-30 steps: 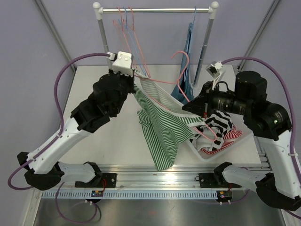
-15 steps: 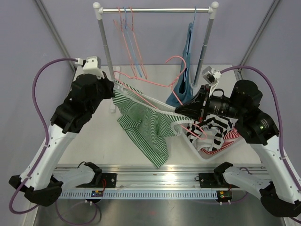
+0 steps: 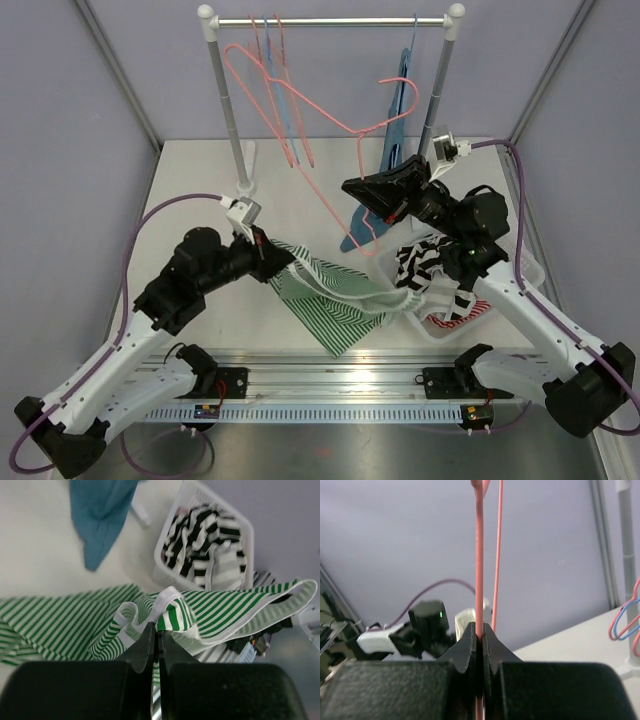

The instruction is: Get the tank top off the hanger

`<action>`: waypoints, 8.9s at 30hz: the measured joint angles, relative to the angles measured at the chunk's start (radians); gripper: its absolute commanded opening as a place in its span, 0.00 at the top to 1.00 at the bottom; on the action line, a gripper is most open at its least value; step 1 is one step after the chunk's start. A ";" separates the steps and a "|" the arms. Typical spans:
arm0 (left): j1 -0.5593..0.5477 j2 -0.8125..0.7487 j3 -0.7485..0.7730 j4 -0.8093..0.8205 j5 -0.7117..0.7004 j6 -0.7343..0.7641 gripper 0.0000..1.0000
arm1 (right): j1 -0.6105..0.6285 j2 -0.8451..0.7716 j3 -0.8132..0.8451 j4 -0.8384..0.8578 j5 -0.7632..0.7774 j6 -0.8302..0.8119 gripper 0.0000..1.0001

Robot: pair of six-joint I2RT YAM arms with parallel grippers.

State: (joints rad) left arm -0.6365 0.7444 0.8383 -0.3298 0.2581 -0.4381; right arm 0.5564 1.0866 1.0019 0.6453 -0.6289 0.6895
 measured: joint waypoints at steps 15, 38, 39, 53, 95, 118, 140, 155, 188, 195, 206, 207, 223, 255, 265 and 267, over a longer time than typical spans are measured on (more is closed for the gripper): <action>-0.058 0.119 -0.031 -0.225 -0.415 -0.068 0.83 | 0.031 -0.161 0.317 -0.798 0.559 -0.295 1.00; -0.059 -0.156 0.195 -0.558 -0.541 0.078 0.01 | 0.076 0.931 1.681 -1.578 0.966 -0.635 1.00; -0.059 -0.163 0.176 -0.552 -0.544 0.080 0.01 | 0.076 0.943 1.684 -1.569 0.969 -0.651 1.00; -0.060 -0.194 0.043 -0.513 -0.539 0.092 0.01 | -0.024 1.122 1.736 -1.404 0.883 -0.727 1.00; -0.186 -0.030 -0.006 -0.364 -0.550 -0.086 0.01 | 0.116 0.829 1.520 -1.380 0.780 -0.653 0.01; -0.383 0.515 -0.073 -0.096 -0.600 -0.158 0.01 | 0.122 -0.233 0.218 -1.349 0.586 -0.416 0.01; -0.510 0.602 -0.089 0.065 -0.602 -0.189 1.00 | 0.124 -0.431 0.375 -1.403 0.586 -0.425 0.01; -0.603 0.536 0.418 -0.036 -0.459 -0.008 1.00 | 0.124 -0.439 0.468 -1.460 0.943 -0.459 0.01; -0.497 1.706 1.357 0.007 0.087 0.264 0.93 | 0.124 -0.541 0.477 -1.545 0.908 -0.431 0.00; -0.496 1.653 1.332 -0.022 0.090 0.254 0.37 | 0.124 -0.519 0.468 -1.572 0.927 -0.431 0.00; -0.501 1.242 1.038 0.092 -0.011 0.200 0.01 | 0.124 -0.506 0.606 -1.591 0.962 -0.462 0.01; -0.501 1.196 1.011 0.106 -0.035 0.196 0.01 | 0.124 -0.502 0.624 -1.590 0.965 -0.466 0.01; -0.452 0.491 0.542 -0.135 -0.792 0.036 0.01 | 0.124 0.003 0.838 -1.582 1.085 -0.505 0.00; -0.451 -0.180 0.193 -0.572 -0.871 0.012 0.01 | -0.141 0.944 1.515 -1.451 1.091 -0.593 0.87; -0.452 -0.181 0.184 -0.566 -0.863 0.016 0.01 | -0.145 0.951 1.529 -1.452 1.064 -0.566 1.00; -0.452 -0.183 0.182 -0.566 -0.863 0.016 0.01 | -0.145 0.951 1.545 -1.455 1.042 -0.554 1.00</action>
State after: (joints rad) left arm -1.0889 0.5617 1.0203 -0.8959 -0.6048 -0.4217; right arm 0.4114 2.0380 2.5473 -0.8101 0.4133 0.1352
